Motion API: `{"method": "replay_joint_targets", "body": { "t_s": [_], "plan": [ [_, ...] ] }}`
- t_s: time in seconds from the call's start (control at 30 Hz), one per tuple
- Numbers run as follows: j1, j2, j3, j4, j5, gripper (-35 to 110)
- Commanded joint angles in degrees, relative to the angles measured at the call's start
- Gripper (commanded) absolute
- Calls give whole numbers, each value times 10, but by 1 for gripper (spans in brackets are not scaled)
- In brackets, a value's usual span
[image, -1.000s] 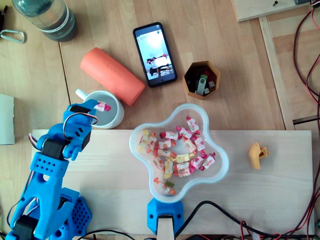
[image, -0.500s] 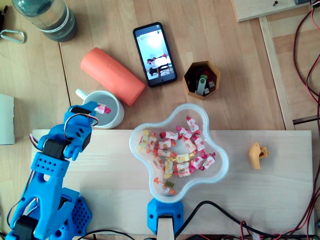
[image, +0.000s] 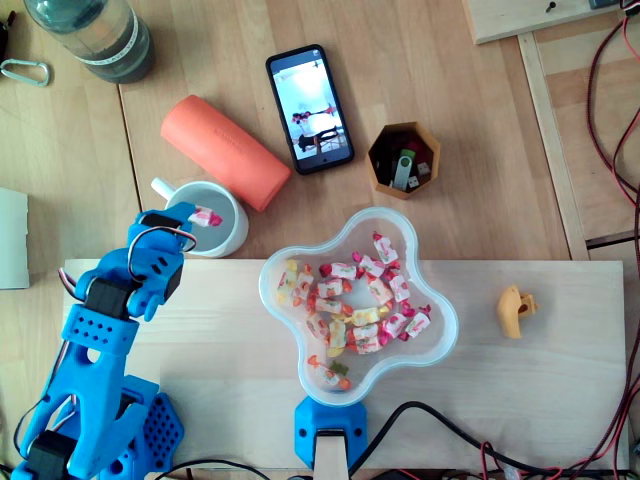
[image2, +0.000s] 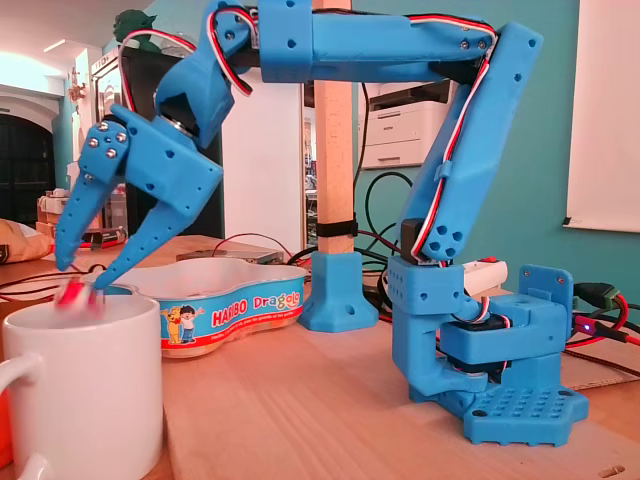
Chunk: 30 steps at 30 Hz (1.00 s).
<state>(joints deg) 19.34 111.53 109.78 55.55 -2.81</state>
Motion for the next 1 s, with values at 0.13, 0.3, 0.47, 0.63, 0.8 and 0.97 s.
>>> {"method": "replay_joint_targets", "body": {
  "t_s": [0.13, 0.3, 0.47, 0.63, 0.8, 0.97],
  "plan": [
    [-3, 27, 0, -4, -9, 21],
    [-3, 66, 11, -5, -9, 24],
    [-9, 181, 105, -47, -7, 26],
    [-57, 316, 279, -207, -7, 28],
    [-106, 449, 449, -388, -2, 28],
    [-165, 597, 562, -540, -7, 28]
  ]
}}
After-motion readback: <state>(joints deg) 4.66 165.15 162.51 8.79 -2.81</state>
